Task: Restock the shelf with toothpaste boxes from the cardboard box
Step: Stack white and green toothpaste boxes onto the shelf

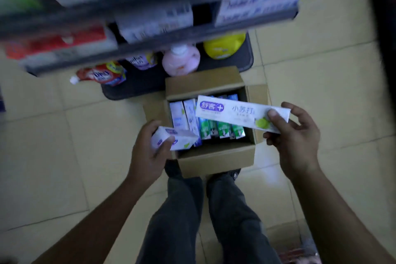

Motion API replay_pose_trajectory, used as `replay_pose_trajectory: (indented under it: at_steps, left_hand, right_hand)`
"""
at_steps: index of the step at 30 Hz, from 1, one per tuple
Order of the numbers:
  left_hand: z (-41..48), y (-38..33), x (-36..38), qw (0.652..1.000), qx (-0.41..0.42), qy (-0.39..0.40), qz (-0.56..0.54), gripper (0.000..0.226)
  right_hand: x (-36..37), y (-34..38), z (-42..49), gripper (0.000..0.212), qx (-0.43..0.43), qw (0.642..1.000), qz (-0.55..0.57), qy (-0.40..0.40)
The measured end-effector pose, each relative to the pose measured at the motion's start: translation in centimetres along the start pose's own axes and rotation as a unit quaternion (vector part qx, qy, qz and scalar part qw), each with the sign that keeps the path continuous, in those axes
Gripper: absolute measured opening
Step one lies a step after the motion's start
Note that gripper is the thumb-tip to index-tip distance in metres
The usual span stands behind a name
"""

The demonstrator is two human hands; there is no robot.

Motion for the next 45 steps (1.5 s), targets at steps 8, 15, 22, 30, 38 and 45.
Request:
replay_pose_trajectory:
  at_steps: [8, 15, 22, 30, 38, 45]
  left_hand:
    - [1.4, -22.0, -15.9, 0.981, 0.072, -0.08, -0.163, 0.026]
    - [2.4, -36.8, -21.5, 0.964, 0.135, -0.009, -0.23, 0.043]
    - [0.4, -43.8, -21.9, 0.944, 0.119, 0.005, -0.308, 0.047]
    - [-0.9, -52.2, -17.2, 0.931, 0.1, -0.006, -0.351, 0.05]
    - [1.5, -56.1, -13.7, 0.94, 0.072, -0.021, -0.334, 0.047]
    - [3.5, -56.1, -13.7, 0.958, 0.077, -0.076, -0.266, 0.046]
  right_hand:
    - [4.6, 20.7, -10.6, 0.038, -0.111, 0.987, 0.069, 0.092]
    - [4.1, 32.4, -16.5, 0.039, -0.209, 0.963, 0.111, 0.128]
    - [1.9, 38.1, -16.0, 0.031, -0.251, 0.939, 0.177, 0.153]
    - [-0.5, 44.4, -10.9, 0.024, -0.275, 0.935, 0.172, 0.143]
    - [-0.4, 49.1, -4.4, 0.022, -0.349, 0.931, 0.004, 0.11]
    - [1.3, 49.4, -2.7, 0.026, -0.333, 0.936, 0.013, 0.113]
Point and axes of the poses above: each hand's wrist, its own z-axis towards the middle knuckle, its own x-axis out of the palm, y = z × x, the point moved 2 cm from there along z, towards the middle knuckle, and after that the axes turned 6 degrees about -y, right-handed, at the moved point
